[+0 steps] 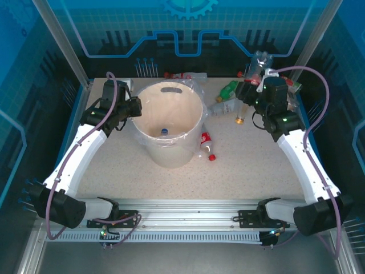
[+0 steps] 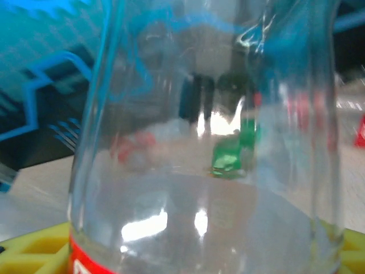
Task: Put the plastic bottles in the bin
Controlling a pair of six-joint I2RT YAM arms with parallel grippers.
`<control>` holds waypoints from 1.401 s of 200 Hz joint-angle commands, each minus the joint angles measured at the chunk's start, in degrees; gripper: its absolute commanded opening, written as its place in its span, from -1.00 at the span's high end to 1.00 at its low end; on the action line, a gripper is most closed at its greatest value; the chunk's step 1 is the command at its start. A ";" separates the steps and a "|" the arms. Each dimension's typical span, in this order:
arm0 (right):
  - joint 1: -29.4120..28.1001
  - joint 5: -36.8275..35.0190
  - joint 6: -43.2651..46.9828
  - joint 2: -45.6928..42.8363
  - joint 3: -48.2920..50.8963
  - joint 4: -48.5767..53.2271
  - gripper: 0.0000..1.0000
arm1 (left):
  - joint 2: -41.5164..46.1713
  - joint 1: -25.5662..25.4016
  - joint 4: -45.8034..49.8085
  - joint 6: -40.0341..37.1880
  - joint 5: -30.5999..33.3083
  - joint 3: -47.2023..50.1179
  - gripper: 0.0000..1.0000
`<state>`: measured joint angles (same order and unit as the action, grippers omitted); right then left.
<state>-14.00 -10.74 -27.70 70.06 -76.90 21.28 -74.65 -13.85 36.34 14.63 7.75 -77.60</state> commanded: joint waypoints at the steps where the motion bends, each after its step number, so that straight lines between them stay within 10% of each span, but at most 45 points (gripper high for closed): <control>1: -4.58 1.64 4.00 0.22 -6.02 1.77 -0.38 | -0.76 -1.53 -1.69 0.48 -1.73 0.32 0.72; 124: -29.09 11.01 11.65 24.10 -25.93 2.21 -0.29 | -0.93 -4.13 -3.22 1.02 -1.35 1.03 0.76; 243: -30.96 10.22 14.29 24.50 -9.85 0.44 -0.30 | -0.76 -4.24 -3.03 -0.39 0.62 0.85 0.78; 280: -31.06 10.33 14.87 25.47 -8.38 1.00 -0.58 | -0.85 -4.26 -2.97 -0.30 0.60 0.65 0.77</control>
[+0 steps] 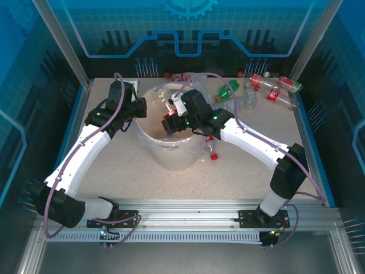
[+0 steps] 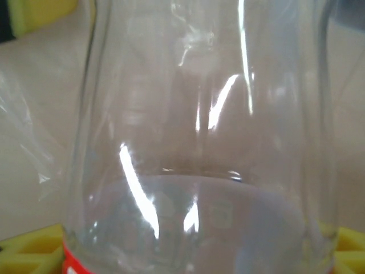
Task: Put the plastic bottles in the bin
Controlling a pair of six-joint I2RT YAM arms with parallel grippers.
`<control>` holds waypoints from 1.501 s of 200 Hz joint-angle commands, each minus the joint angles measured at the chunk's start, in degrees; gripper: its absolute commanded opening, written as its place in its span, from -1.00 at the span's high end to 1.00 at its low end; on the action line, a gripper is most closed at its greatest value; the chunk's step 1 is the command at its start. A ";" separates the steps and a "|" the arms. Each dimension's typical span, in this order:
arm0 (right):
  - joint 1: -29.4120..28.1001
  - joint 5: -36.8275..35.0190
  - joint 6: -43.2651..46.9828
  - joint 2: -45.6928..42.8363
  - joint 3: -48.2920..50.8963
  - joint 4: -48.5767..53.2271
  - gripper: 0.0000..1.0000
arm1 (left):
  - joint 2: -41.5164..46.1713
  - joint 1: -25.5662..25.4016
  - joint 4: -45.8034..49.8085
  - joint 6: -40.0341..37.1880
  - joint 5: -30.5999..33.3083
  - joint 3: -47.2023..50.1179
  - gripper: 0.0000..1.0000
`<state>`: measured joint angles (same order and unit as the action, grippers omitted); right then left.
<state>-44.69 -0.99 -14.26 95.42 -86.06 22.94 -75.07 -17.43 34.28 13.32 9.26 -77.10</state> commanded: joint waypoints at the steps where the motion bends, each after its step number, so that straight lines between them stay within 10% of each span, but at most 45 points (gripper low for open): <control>1: -0.34 0.52 1.43 0.12 0.79 -0.68 -0.59 | -0.43 -0.67 -0.90 1.01 -0.91 0.17 0.77; 60: -0.29 -0.57 2.48 0.04 0.46 -0.01 -1.00 | -0.25 -0.67 -0.78 0.88 -0.47 0.11 0.78; 178: 0.23 0.92 7.41 -11.28 -11.81 4.37 -0.99 | -0.43 -0.67 -0.57 0.83 -0.55 -0.46 0.97; 300: 29.65 2.91 -6.43 -18.60 5.25 18.18 -0.99 | -2.35 -0.26 5.76 0.21 -2.18 -8.15 1.00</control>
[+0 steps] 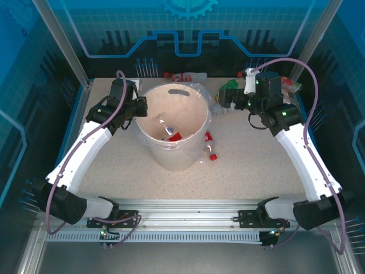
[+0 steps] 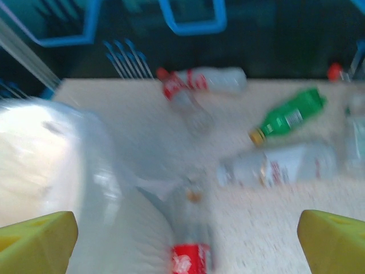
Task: Put the plastic bottles in the bin
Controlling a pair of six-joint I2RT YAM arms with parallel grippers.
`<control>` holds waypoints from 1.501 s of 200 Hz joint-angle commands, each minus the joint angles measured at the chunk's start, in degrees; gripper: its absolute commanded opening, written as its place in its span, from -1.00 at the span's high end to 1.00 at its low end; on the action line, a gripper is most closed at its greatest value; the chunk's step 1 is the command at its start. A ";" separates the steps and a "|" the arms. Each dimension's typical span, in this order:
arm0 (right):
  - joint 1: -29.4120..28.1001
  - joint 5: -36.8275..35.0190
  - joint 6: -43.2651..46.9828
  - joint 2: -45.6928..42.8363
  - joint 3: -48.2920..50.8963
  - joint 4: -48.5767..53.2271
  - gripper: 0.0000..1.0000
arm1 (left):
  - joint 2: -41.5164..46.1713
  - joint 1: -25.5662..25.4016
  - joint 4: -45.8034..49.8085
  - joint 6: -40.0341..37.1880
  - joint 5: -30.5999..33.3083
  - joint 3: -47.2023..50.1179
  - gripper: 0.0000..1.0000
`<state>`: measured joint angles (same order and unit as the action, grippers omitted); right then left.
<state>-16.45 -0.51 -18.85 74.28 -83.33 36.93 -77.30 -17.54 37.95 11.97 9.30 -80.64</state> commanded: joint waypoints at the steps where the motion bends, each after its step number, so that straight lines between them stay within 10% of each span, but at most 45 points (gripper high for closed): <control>1: 1.42 2.44 -1.78 2.67 2.58 4.24 -0.99 | -0.17 -0.14 2.19 1.57 -2.20 -4.79 1.00; 70: -2.23 2.38 -2.44 13.25 6.10 2.55 -1.00 | 3.07 4.76 8.55 0.04 -2.79 -7.74 1.00; 176: -14.15 -5.91 -4.30 34.22 -0.31 0.78 -0.87 | 16.38 25.43 10.52 -1.87 -5.48 4.72 1.00; 300: -15.37 -11.86 -4.51 42.26 -2.30 1.20 -0.32 | 15.96 27.32 8.64 -1.59 -10.85 7.76 1.00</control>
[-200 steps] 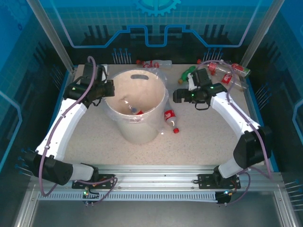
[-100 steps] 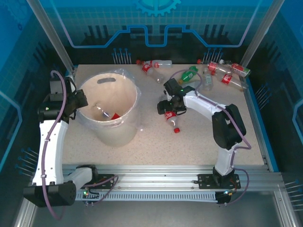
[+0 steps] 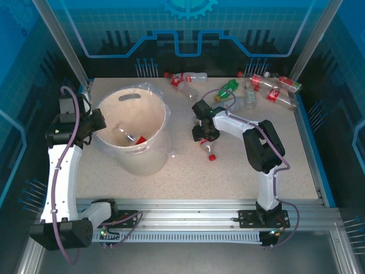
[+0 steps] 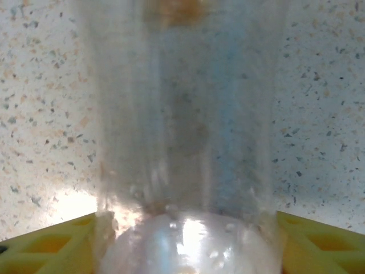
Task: Put the plastic bottles in the bin
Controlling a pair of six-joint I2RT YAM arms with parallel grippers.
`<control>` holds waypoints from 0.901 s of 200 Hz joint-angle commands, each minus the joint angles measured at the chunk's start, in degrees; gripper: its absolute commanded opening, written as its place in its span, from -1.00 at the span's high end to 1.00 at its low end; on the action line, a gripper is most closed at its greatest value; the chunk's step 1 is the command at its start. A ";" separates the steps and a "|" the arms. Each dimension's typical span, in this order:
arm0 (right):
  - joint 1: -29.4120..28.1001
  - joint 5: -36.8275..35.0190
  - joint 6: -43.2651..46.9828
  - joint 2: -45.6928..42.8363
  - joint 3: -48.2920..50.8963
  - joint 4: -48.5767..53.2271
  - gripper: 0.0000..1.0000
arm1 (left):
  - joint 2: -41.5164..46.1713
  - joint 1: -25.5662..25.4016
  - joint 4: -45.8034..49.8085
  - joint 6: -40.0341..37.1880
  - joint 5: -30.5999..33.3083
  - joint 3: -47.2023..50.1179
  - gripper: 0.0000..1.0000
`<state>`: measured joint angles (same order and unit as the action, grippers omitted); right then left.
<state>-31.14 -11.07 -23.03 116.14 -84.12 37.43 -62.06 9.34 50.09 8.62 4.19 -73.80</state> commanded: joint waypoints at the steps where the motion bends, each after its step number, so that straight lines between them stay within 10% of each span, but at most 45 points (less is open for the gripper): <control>1: -0.68 -1.31 -0.34 0.40 -1.46 0.66 -0.32 | 0.72 0.42 -3.45 1.79 -5.80 0.97 1.00; 130: 5.29 6.30 4.08 -15.59 -0.63 3.80 0.18 | -4.58 -9.74 -7.19 4.84 -11.88 -1.27 1.00; 180: 9.19 10.65 8.17 -26.03 -1.53 3.17 0.72 | -8.05 -16.34 -9.05 6.37 -12.16 -2.56 1.00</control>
<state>-23.51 -3.38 -18.26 95.13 -84.12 39.46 -68.55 -4.14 42.70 9.08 -1.85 -75.26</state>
